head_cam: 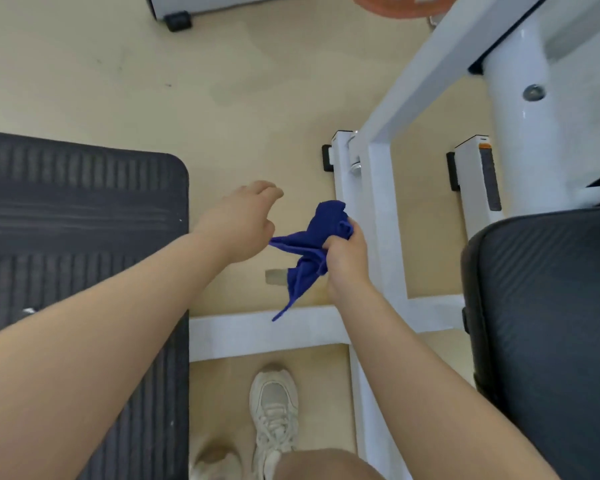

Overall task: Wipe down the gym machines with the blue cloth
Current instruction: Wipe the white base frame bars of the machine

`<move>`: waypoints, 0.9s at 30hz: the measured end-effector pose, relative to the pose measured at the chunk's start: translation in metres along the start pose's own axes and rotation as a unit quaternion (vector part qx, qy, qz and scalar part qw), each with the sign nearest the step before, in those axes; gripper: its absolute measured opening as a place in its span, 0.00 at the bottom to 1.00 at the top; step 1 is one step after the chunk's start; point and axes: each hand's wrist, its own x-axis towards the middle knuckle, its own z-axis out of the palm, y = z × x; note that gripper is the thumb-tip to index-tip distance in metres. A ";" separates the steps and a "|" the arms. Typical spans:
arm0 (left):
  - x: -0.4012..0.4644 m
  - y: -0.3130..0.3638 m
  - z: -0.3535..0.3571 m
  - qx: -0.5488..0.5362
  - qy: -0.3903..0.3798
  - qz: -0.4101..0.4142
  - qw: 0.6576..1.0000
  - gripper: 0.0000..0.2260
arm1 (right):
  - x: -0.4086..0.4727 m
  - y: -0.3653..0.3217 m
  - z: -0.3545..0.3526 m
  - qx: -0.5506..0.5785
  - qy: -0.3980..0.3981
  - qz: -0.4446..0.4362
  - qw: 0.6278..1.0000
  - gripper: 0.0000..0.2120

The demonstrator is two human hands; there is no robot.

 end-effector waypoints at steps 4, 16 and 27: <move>-0.018 0.027 -0.047 -0.053 0.050 -0.003 0.997 0.22 | -0.035 -0.030 -0.007 -0.010 -0.024 -0.015 1.000 0.24; -0.029 0.125 -0.174 -0.123 0.107 -0.043 0.986 0.21 | -0.112 -0.157 -0.091 -0.165 -0.107 -0.099 0.975 0.26; -0.005 0.229 -0.308 -0.040 0.037 0.019 0.998 0.21 | -0.173 -0.291 -0.155 -0.253 -0.087 -0.097 0.959 0.19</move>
